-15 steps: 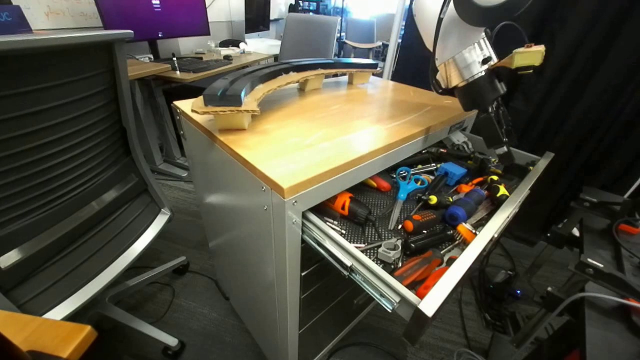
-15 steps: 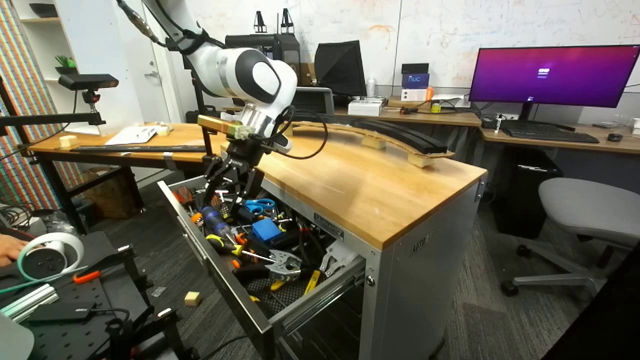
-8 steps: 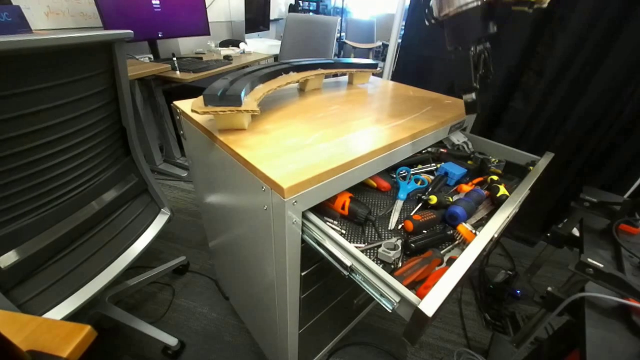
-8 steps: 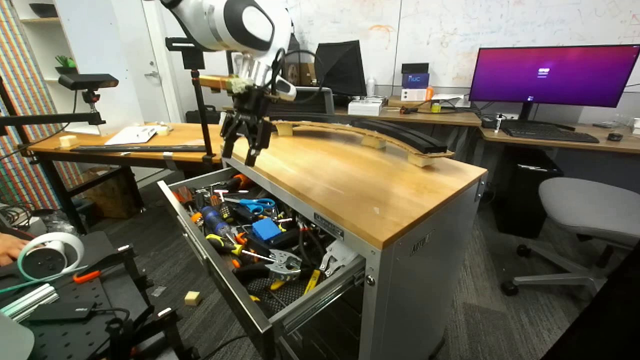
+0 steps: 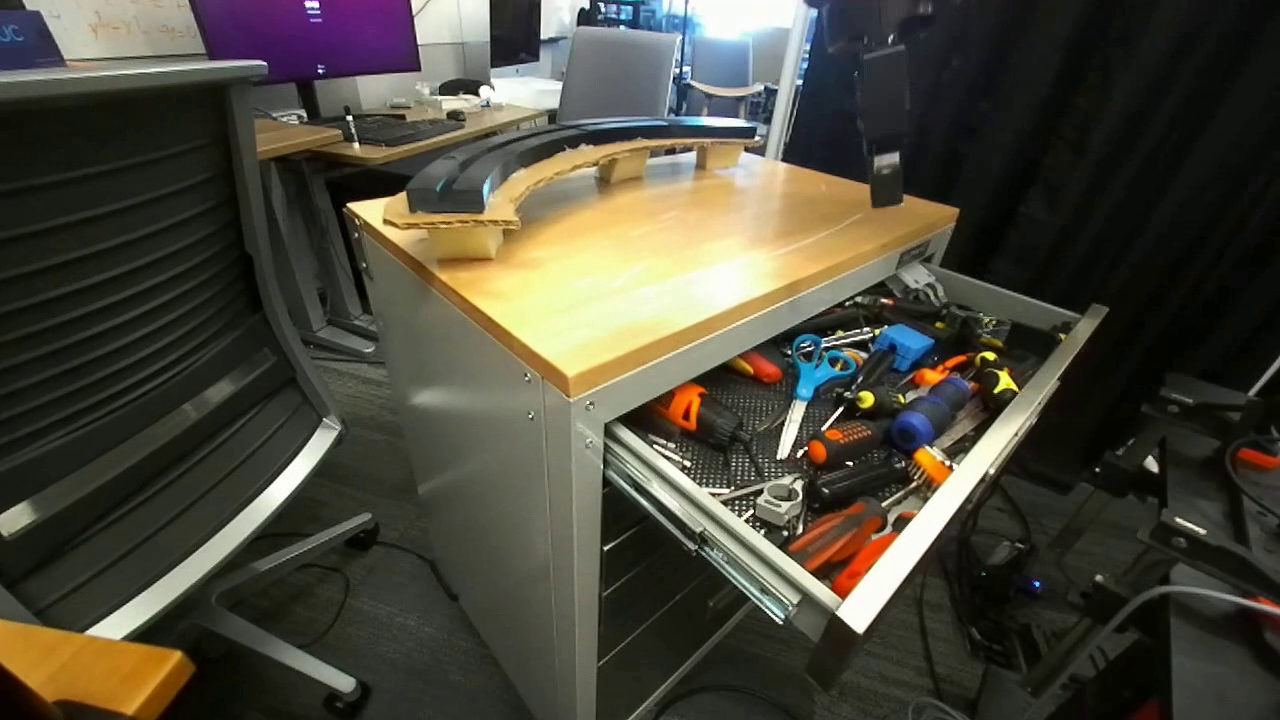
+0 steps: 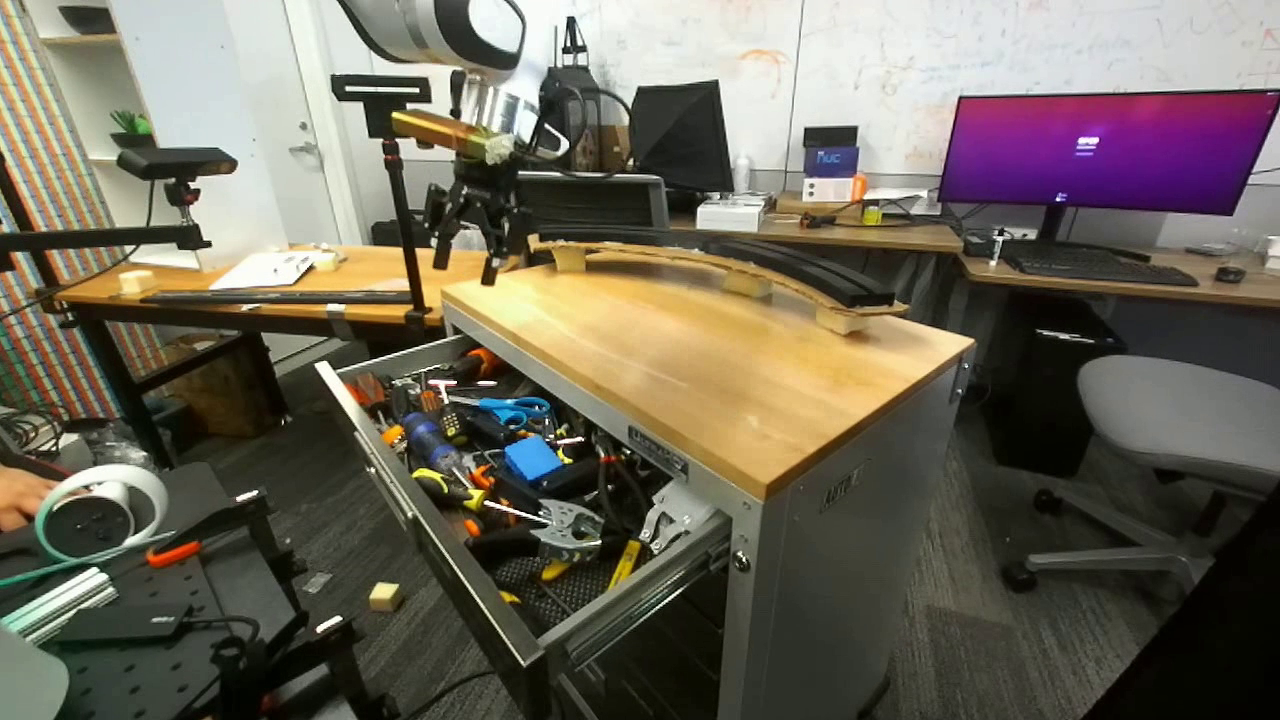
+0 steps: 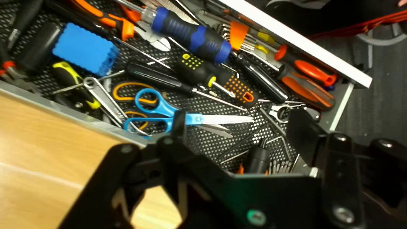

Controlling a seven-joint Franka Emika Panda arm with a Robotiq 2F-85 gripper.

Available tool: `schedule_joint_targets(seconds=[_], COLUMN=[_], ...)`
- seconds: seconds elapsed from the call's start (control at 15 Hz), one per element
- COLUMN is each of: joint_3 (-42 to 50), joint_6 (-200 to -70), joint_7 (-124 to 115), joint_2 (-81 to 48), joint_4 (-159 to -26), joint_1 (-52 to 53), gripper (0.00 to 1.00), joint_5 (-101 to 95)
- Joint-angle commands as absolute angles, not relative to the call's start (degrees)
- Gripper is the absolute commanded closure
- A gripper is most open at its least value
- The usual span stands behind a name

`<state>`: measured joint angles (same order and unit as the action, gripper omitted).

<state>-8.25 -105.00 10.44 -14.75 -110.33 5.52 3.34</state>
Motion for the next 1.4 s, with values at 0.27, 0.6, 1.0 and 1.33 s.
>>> schedule_joint_targets(seconds=[0.27, 0.6, 1.0, 1.33], joint_3=[-11.33, -11.44, -9.8, -9.51], joint_6=[-102.18, -101.64, -100.21, -101.63], joint_7=[21.06, 22.09, 20.87, 19.5], joint_2=[-31.36, -35.97, -40.28, -42.16], joint_4=[-101.57, -99.2, -98.19, -97.82], joint_1=[7.77, 9.01, 9.54, 9.83], gripper=[0.82, 0.97, 0.92, 0.93], joint_5=[1.96, -0.91, -6.32, -8.31])
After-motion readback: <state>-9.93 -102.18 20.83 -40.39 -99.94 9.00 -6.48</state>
